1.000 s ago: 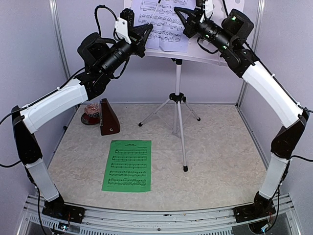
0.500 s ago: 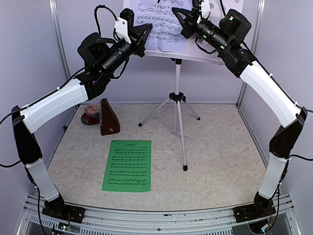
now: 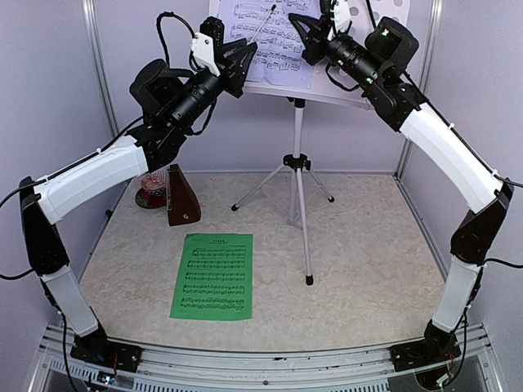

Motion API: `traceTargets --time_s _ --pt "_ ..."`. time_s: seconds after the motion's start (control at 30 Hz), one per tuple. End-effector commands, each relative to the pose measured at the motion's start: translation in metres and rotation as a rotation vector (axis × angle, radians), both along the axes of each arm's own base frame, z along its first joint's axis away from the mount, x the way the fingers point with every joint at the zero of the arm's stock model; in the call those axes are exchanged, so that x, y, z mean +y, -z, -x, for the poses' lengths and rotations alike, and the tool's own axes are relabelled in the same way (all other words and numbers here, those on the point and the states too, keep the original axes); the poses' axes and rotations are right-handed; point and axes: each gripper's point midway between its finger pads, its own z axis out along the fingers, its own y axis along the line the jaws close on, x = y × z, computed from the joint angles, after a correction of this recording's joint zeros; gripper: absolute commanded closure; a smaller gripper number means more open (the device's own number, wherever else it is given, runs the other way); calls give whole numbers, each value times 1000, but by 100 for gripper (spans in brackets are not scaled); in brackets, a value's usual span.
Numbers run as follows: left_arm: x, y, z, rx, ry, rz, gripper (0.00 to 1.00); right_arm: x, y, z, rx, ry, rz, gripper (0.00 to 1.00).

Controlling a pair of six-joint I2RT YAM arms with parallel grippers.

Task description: Set up the instrument practice props

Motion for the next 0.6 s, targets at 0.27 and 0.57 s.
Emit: traceTargets --time_s 0.27,0.57 --pt "23 -27 53 -82 -68 53 49 22 49 -22 138 9 76 87" --pt "93 -21 39 85 -118 160 47 9 44 -14 132 34 54 57"
